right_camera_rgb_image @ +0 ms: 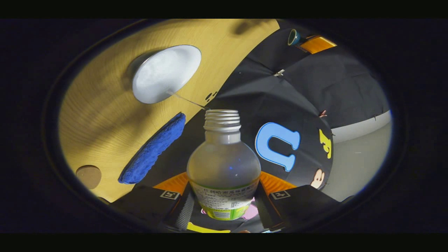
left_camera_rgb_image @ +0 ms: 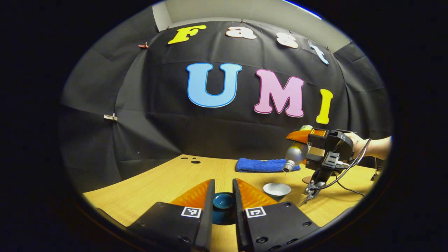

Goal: Open the teacup lid with one hand, grasp the water bottle and pour water into the teacup with the other hand; after pouring, place the water bottle on the coaster and then close the teacup lid.

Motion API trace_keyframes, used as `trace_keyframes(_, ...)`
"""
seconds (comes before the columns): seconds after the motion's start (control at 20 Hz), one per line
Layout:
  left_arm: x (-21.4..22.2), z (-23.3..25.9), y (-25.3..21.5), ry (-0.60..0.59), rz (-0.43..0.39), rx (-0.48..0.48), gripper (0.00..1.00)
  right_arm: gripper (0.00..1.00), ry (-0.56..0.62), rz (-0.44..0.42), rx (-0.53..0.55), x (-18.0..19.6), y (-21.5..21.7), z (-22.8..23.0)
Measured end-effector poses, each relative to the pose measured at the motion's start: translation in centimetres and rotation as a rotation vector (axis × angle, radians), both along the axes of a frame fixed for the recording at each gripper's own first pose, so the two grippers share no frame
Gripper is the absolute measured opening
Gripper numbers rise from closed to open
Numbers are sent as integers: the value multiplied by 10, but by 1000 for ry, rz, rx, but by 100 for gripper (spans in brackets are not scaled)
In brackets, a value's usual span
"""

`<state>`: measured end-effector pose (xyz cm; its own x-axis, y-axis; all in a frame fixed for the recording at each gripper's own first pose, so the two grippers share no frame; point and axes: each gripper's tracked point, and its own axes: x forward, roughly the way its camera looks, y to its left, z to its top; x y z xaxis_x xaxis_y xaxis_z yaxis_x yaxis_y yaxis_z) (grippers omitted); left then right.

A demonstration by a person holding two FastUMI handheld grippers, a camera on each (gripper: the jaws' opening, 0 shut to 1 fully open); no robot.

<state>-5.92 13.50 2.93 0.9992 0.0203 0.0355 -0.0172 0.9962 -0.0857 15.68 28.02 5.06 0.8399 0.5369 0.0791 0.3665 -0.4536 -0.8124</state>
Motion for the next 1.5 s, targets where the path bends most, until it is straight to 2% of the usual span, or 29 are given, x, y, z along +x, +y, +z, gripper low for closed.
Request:
trace_keyframes(0.85,1,2,-10,4,-17,-7,31,78,9,-1,8,-6,0,-12)
trace_keyframes(1.1,0,4,-3,1,5,8,31,78,19,-9,25,-5,-1,-15)
trace_keyframes(1.5,-2,2,5,11,34,19,31,78,81,-34,123,-4,-3,-28)
